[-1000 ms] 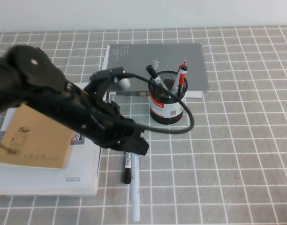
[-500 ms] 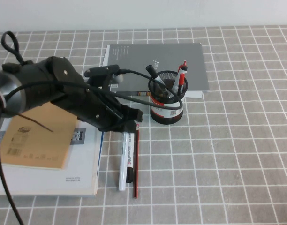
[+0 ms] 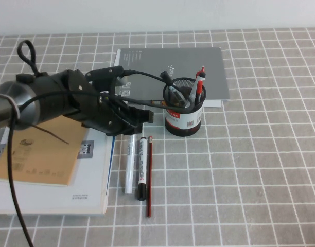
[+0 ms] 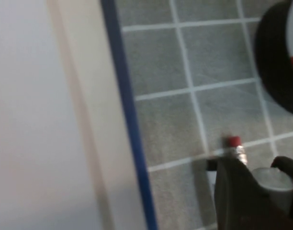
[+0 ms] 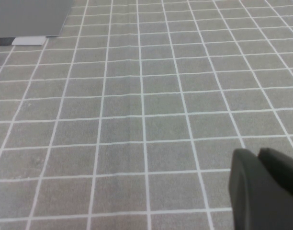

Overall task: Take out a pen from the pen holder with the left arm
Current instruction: 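Take a marker out of the pen holder and lay it on the table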

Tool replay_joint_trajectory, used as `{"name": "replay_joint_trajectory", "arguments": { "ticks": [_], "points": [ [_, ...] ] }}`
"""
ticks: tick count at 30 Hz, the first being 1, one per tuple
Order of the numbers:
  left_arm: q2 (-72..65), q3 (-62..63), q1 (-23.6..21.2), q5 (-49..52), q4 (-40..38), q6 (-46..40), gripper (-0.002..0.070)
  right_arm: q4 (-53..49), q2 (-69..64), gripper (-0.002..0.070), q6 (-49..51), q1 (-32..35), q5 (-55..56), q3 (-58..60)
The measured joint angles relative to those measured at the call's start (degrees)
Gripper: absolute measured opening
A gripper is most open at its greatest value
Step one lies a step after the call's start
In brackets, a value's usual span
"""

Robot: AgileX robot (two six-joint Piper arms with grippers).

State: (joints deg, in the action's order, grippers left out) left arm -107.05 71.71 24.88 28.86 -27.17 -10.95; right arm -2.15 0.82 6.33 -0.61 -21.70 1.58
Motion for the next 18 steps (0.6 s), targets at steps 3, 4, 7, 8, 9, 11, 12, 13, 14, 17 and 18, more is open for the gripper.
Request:
{"name": "replay_joint_trajectory", "arguments": {
  "ticks": [3, 4, 7, 8, 9, 11, 12, 13, 14, 17, 18],
  "points": [
    [-1.0, 0.0, 0.0, -0.5, 2.5, 3.0, 0.0145, 0.0, 0.0, -0.0013, 0.0, 0.0, 0.0, 0.0],
    [-1.2, 0.0, 0.0, -0.7, 3.6, 4.0, 0.0167, 0.0, 0.0, -0.0013, 0.0, 0.0, 0.0, 0.0],
    [-1.5, 0.0, 0.0, -1.5, 7.1, 7.0, 0.0235, 0.0, 0.0, -0.0013, 0.0, 0.0, 0.0, 0.0],
    [-1.5, 0.0, 0.0, -1.8, 8.1, 8.3, 0.0249, 0.0, 0.0, -0.0013, 0.0, 0.0, 0.0, 0.0],
    [-1.5, 0.0, 0.0, -2.1, 9.0, 9.3, 0.0256, 0.0, 0.0, -0.0013, 0.0, 0.0, 0.0, 0.0],
    [-1.5, 0.1, 0.1, -2.3, 11.2, 12.2, 0.0267, 0.0, 0.0, -0.0013, 0.0, 0.0, 0.0, 0.0],
    [-1.4, 0.1, 0.3, -2.4, 12.6, 13.7, 0.0270, 0.0, 0.0, -0.0013, 0.0, 0.0, 0.0, 0.0],
    [-1.1, 0.1, 0.5, -2.4, 14.5, 15.2, 0.0270, 0.0, 0.0, -0.0013, 0.0, 0.0, 0.0, 0.0],
    [-0.7, 0.1, 0.8, -2.4, 16.2, 16.4, 0.0271, 0.0, 0.0, -0.0013, 0.0, 0.0, 0.0, 0.0],
    [2.0, -0.2, 1.8, -3.1, 22.3, 18.7, 0.0274, 0.0, 0.0, -0.0013, 0.0, 0.0, 0.0, 0.0],
    [3.5, -0.9, 2.1, -4.2, 23.9, 18.7, 0.0270, 0.0, 0.0, -0.0013, 0.0, 0.0, 0.0, 0.0]
  ]
}}
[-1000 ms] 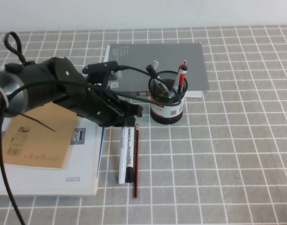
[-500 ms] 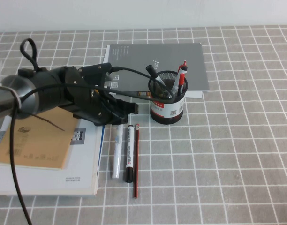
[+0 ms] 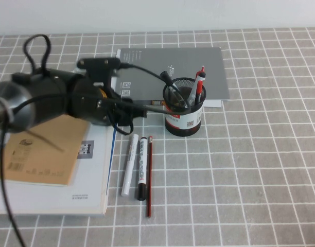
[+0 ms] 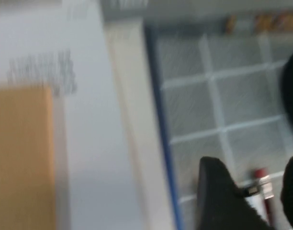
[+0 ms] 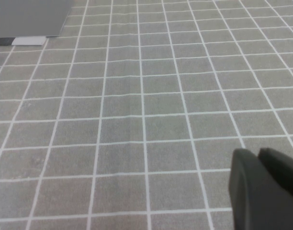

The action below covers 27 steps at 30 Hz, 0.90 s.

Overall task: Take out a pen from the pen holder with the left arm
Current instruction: 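Take a marker out of the pen holder and lay it on the table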

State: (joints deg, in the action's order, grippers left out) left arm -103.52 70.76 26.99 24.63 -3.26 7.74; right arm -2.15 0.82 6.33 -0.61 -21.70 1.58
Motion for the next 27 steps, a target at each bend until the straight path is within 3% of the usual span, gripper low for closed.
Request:
{"name": "replay_joint_trajectory", "arguments": {
  "ticks": [2, 7, 14, 17, 27],
  "points": [
    [3.6, -2.1, 1.0, -3.4, 1.7, -0.5, 0.0233, 0.0, 0.0, -0.0013, 0.0, 0.0, 0.0, 0.0],
    [16.3, -14.1, 3.3, -16.2, 5.0, -2.8, 0.0041, 0.0, 0.0, -0.0013, 0.0, 0.0, 0.0, 0.0],
    [33.7, -30.2, 2.5, -22.1, 11.0, -3.1, 0.0003, 0.0, 0.0, -0.0013, 0.0, 0.0, 0.0, 0.0],
    [39.2, -33.0, 2.5, -19.5, 11.4, -3.2, 0.0000, 0.0, 0.0, -0.0013, 0.0, 0.0, 0.0, 0.0],
    [51.3, -33.8, 2.5, 2.3, 11.8, -3.2, 0.0000, 0.0, 0.0, -0.0013, 0.0, 0.0, 0.0, 0.0]
  ]
}}
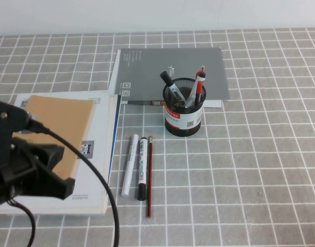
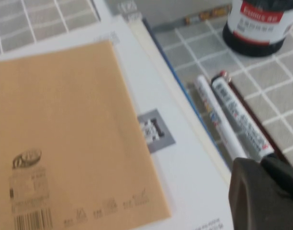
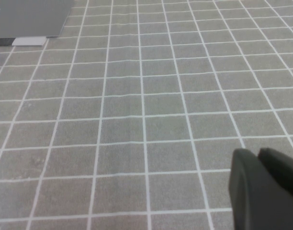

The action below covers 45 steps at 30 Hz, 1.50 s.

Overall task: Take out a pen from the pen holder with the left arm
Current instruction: 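Take a marker out of the pen holder and lay it on the table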

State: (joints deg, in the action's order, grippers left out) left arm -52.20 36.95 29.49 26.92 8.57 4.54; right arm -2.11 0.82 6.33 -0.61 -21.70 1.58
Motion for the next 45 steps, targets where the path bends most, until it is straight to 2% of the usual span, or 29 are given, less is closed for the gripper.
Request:
{"name": "replay_joint_trajectory", "arguments": {
  "ticks": [14, 18, 24, 28, 33, 40, 45],
  "points": [
    [-0.7, -0.1, 0.0, 5.0, 1.1, 0.0, 0.0000, 0.0, 0.0, -0.0013, 0.0, 0.0, 0.0, 0.0],
    [0.8, -3.0, 0.0, 5.5, 5.9, 0.1, 0.0000, 0.0, 0.0, -0.0013, 0.0, 0.0, 0.0, 0.0],
    [12.0, -12.2, -1.1, 5.4, 15.1, 12.2, 0.0000, 0.0, 0.0, -0.0013, 0.0, 0.0, 0.0, 0.0],
    [21.6, -19.2, -4.8, 1.5, 16.2, 17.9, 0.0000, 0.0, 0.0, -0.0013, 0.0, 0.0, 0.0, 0.0],
    [32.5, -28.7, -12.9, -8.5, 15.4, 18.6, 0.0000, 0.0, 0.0, -0.0013, 0.0, 0.0, 0.0, 0.0],
    [43.4, -38.3, -23.2, -21.7, 8.4, 10.1, 0.0000, 0.0, 0.0, -0.0013, 0.0, 0.0, 0.0, 0.0],
    [47.5, -38.3, -25.6, -20.9, 5.5, 8.2, 0.0000, 0.0, 0.0, -0.0013, 0.0, 0.0, 0.0, 0.0]
  ]
}}
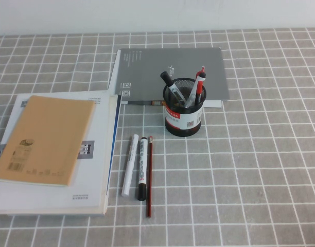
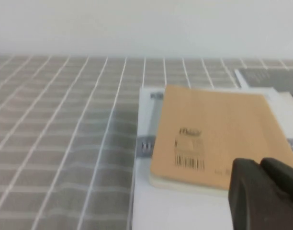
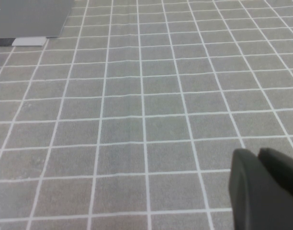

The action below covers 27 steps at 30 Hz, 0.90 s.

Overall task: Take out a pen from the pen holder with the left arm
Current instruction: 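Take a marker out of the pen holder and lay it on the table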

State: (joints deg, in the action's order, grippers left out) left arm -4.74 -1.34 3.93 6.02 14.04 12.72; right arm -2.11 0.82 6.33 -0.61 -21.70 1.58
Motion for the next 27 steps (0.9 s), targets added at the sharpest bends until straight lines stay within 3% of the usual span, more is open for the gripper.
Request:
{"name": "replay_joint_trajectory", "arguments": {
  "ticks": [4, 11, 27],
  "points": [
    [4.9, -0.1, 0.0, 12.5, -8.9, -5.0, 0.0000, 0.0, 0.0, -0.0013, 0.0, 0.0, 0.0, 0.0],
    [5.2, -0.1, 0.0, 15.6, -19.5, -24.7, -0.0001, 0.0, 0.0, -0.0013, 0.0, 0.0, 0.0, 0.0],
    [5.2, -0.1, 0.0, 16.0, -20.4, -24.5, -0.0001, 0.0, 0.0, -0.0013, 0.0, 0.0, 0.0, 0.0]
  ]
}}
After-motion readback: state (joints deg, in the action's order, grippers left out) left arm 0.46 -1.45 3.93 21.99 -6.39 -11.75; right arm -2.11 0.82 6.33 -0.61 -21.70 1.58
